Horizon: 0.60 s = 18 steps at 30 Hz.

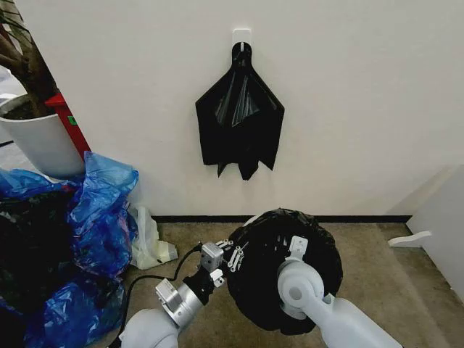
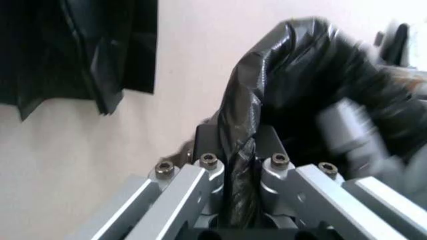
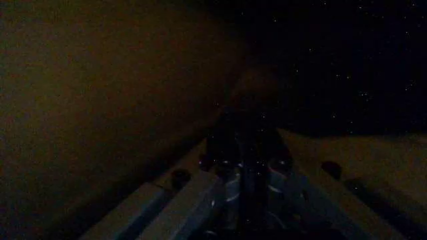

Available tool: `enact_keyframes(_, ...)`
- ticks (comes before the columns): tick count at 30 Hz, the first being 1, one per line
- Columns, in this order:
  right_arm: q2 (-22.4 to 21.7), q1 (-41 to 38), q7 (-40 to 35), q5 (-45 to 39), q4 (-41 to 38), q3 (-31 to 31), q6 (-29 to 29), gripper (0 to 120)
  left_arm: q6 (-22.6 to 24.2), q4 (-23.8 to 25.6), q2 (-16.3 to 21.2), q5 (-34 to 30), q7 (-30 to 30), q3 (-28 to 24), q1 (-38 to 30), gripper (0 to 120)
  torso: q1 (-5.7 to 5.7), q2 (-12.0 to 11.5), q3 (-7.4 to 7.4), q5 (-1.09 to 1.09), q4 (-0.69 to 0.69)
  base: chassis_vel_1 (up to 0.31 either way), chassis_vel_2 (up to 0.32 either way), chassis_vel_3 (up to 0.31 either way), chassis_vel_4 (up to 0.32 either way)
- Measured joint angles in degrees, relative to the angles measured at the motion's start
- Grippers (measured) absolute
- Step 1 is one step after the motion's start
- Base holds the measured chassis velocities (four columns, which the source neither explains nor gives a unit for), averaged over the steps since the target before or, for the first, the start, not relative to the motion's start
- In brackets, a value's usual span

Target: Place the garbage bag over the trash bin.

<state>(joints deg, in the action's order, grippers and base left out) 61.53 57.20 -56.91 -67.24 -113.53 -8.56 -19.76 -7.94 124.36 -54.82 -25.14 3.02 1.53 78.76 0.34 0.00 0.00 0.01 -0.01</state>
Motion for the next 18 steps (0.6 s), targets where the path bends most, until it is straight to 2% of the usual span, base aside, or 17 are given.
enact_keyframes(8, -1.4, 0.2, 0.1, 0.0, -5.3, -2.2, 0.1, 0, 0.3, -4.4, -0.8, 1.1, -1.2, -0.4, -1.6, 4, 0.0, 0.0, 0.0, -0.01, 0.0, 0.0, 0.0, 0.0, 0.0)
enact_keyframes(18, -2.5, 1.5, 0.1, 0.9, -9.8, -4.0, 0.0, 0, 0.8, -6.2, -0.8, 0.4, -3.7, -0.9, -2.0, 4, 0.0, 0.0, 0.0, -0.01, 0.0, 0.0, 0.0, 0.0, 0.0)
